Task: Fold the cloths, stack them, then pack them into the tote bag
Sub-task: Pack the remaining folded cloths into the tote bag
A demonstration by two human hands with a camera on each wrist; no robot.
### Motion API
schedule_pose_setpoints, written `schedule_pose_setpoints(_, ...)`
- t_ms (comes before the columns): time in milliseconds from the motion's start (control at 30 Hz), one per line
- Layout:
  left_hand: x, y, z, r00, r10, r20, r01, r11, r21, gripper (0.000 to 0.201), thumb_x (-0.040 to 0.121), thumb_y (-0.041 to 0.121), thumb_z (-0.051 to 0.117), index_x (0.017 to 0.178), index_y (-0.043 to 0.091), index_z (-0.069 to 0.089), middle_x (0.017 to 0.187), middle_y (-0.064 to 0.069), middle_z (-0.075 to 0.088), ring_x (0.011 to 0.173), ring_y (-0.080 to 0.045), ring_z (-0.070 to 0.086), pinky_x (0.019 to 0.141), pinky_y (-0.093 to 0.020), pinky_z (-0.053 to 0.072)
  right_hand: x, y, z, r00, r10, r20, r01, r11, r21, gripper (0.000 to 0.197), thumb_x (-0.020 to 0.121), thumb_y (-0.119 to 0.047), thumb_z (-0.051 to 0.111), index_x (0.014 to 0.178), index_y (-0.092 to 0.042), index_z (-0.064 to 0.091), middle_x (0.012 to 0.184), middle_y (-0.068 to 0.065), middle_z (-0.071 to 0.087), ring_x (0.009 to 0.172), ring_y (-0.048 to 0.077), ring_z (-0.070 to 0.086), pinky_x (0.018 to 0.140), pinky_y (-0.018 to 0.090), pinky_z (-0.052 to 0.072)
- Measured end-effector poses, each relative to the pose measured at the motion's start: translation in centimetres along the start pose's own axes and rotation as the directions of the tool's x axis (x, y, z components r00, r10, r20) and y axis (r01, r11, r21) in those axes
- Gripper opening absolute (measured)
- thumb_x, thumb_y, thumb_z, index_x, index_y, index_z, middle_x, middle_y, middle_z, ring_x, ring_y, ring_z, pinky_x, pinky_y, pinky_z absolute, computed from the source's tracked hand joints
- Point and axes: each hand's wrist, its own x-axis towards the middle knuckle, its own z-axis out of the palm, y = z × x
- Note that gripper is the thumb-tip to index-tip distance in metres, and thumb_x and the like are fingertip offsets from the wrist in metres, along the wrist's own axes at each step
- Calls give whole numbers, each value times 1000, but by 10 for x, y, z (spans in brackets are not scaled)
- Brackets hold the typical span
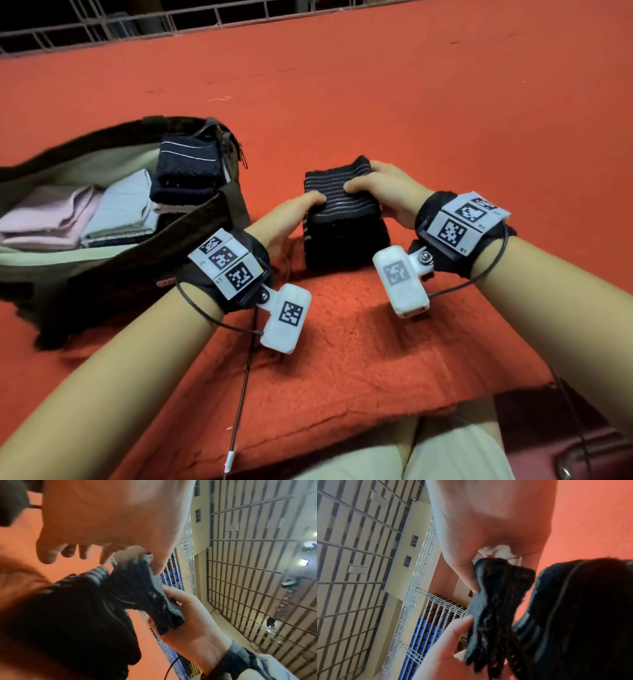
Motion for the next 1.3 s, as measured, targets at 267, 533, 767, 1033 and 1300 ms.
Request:
schedule_pose_setpoints(267,-27,45,-28,980,188,63,-179,975,-135,22,91,45,47,91,26,58,92,4,62,87,-13,58,83,-34,47,-26,-60,0,978,-201,64,201,979,-7,12,80,-7,53,90,-13,53,78,7,56,63,19,55,47,20,40)
schedule_pose_setpoints(533,-72,56,-90,948,316,40,-317,948,28,6,89,25,59,92,20,62,81,1,61,64,-11,54,57,-22,43,-40,-108,38,933,-268,240,305,943,-134,58,70,-15,70,121,-22,43,100,15,56,84,26,61,79,43,51)
schedule_pose_setpoints(767,-100,49,-182,925,333,-184,-330,943,46,5,91,19,58,93,21,62,84,3,65,57,-4,60,48,-15,47,-34,-134,114,887,-293,357,323,946,-26,28,88,-16,62,114,-15,50,97,6,63,81,14,64,71,29,54)
schedule_pose_setpoints(1033,-95,35,-255,921,231,-314,-170,963,210,22,90,38,56,94,18,64,67,6,60,51,-5,53,50,-22,46,2,-155,201,838,-425,342,495,856,-150,28,86,-11,63,113,-2,60,92,8,62,79,20,61,75,34,53)
schedule_pose_setpoints(1300,-50,20,-255,928,79,-365,-19,986,165,21,95,22,53,81,7,53,77,-4,54,60,-16,56,41,-18,51,32,-144,203,853,-477,214,522,773,-361,24,86,-11,52,105,-13,66,97,3,65,83,13,59,69,19,45)
